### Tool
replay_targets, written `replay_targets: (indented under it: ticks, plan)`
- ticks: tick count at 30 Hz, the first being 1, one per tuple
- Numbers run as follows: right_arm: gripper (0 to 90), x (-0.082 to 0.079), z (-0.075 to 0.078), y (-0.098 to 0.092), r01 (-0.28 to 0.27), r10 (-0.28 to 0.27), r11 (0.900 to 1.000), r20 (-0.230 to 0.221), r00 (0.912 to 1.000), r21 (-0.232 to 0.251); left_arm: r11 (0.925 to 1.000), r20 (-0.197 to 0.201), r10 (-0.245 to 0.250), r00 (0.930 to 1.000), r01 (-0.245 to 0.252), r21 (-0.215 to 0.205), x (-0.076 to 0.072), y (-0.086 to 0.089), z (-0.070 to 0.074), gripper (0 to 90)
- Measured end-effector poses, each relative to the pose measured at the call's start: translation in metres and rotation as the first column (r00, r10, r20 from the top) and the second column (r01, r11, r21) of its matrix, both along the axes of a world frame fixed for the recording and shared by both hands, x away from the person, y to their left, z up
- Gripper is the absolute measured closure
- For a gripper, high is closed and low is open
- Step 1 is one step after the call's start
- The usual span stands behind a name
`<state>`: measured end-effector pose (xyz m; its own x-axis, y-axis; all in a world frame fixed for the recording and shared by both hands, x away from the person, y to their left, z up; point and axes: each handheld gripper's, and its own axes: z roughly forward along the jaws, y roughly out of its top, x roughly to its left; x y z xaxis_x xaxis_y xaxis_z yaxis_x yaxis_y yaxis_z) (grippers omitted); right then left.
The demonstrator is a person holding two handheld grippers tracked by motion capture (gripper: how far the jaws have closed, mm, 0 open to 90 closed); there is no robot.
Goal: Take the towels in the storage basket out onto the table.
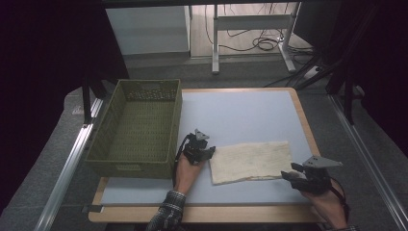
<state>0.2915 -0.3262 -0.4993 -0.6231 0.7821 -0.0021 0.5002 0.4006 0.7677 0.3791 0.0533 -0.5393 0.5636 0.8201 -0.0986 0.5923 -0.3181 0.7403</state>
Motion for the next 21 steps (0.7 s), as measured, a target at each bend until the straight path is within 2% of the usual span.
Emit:
replay_targets:
  ticks: [4, 10, 21]
  plan:
    - [45.0, 0.002, -0.002, 0.014, -0.037, 0.037, 0.999, -0.004, 0.9993, 0.007, 0.9998, 0.005, -0.016, 0.9999, 0.016, -0.010, 0.000, -0.003, -0.001, 54.0]
    - [45.0, 0.005, -0.005, 0.038, -0.097, 0.097, 0.995, -0.016, 0.9951, 0.014, 0.9994, 0.020, -0.029, 0.9994, 0.028, 0.018, -0.001, -0.006, -0.001, 52.4]
    - [45.0, 0.007, -0.009, 0.086, -0.211, 0.212, 0.977, -0.032, 0.9768, 0.022, 0.9994, 0.021, -0.026, 0.9994, 0.025, 0.024, 0.001, -0.006, -0.002, 48.6]
